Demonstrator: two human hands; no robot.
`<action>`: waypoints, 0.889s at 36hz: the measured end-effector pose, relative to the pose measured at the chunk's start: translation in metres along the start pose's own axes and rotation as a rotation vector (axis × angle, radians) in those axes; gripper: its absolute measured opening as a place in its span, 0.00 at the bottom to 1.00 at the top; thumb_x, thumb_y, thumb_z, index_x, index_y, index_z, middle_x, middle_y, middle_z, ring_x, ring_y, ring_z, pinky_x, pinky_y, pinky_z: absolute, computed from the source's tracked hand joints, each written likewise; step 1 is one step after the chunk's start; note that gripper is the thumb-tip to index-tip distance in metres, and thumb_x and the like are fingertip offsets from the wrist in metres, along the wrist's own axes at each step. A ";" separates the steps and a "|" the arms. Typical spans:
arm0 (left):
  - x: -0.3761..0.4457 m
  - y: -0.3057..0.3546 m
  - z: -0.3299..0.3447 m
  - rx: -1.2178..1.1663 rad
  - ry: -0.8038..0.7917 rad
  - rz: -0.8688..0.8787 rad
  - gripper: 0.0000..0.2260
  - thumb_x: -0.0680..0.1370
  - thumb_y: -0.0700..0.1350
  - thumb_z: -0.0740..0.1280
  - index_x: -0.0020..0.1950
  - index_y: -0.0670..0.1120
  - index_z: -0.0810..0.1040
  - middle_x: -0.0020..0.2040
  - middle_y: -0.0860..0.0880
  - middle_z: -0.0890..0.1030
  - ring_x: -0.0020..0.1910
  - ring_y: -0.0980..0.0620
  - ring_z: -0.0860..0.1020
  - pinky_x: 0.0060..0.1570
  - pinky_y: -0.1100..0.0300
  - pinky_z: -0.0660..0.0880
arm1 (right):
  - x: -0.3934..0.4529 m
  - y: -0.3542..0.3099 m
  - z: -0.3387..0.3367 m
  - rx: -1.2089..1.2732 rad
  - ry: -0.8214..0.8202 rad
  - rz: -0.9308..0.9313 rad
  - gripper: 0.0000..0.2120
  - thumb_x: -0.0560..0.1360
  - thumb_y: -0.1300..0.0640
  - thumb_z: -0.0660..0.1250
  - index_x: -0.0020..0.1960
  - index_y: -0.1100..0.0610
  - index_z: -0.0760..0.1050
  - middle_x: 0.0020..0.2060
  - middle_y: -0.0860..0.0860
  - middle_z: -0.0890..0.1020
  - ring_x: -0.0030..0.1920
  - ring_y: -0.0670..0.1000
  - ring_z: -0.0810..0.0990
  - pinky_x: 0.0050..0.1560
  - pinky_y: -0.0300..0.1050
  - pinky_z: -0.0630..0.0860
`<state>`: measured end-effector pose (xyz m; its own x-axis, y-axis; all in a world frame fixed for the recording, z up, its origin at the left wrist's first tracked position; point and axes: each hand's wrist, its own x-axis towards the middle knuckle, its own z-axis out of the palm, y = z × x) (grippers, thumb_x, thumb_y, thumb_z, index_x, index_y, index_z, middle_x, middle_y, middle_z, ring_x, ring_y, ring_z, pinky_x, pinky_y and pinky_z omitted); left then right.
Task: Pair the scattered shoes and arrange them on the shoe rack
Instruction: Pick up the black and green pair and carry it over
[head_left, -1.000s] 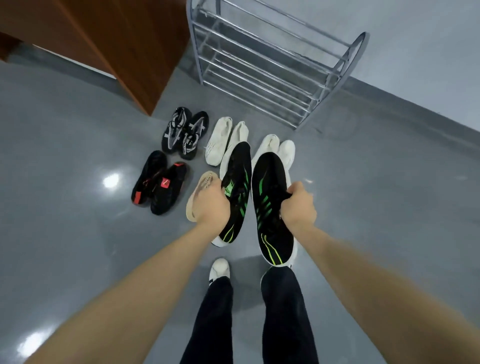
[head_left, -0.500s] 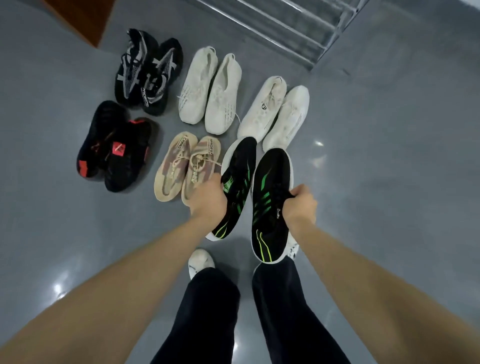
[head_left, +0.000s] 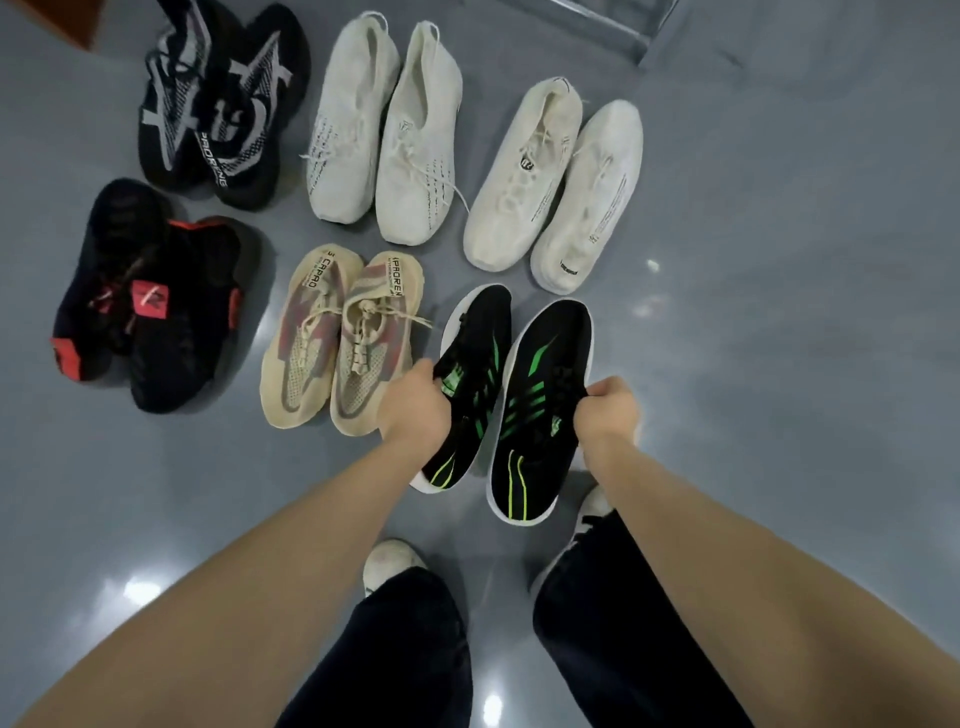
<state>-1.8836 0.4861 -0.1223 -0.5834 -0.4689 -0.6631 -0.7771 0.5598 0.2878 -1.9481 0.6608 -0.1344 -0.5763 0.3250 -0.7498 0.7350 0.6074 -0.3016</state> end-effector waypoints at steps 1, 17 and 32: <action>0.004 -0.004 0.006 -0.004 0.003 -0.014 0.07 0.80 0.36 0.55 0.49 0.39 0.72 0.39 0.43 0.74 0.40 0.43 0.73 0.37 0.54 0.64 | 0.006 0.004 0.007 0.017 -0.002 0.007 0.11 0.72 0.70 0.54 0.45 0.57 0.69 0.35 0.49 0.71 0.34 0.49 0.70 0.30 0.40 0.65; 0.018 -0.007 0.014 0.136 -0.248 0.043 0.17 0.78 0.40 0.61 0.65 0.38 0.62 0.65 0.39 0.67 0.59 0.38 0.73 0.54 0.48 0.71 | 0.002 0.003 0.041 -0.193 -0.181 -0.074 0.22 0.75 0.65 0.56 0.68 0.59 0.63 0.62 0.59 0.72 0.58 0.60 0.75 0.60 0.55 0.74; -0.112 0.014 -0.141 0.211 -0.039 0.197 0.16 0.79 0.42 0.60 0.66 0.41 0.65 0.65 0.42 0.69 0.62 0.41 0.70 0.58 0.50 0.69 | -0.165 -0.077 -0.038 -0.513 -0.157 -0.572 0.18 0.77 0.64 0.55 0.65 0.57 0.68 0.61 0.54 0.70 0.56 0.58 0.74 0.54 0.53 0.74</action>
<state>-1.8624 0.4502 0.0533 -0.7058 -0.3128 -0.6356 -0.5808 0.7693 0.2664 -1.9232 0.5886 0.0348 -0.7303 -0.2226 -0.6458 0.0601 0.9208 -0.3854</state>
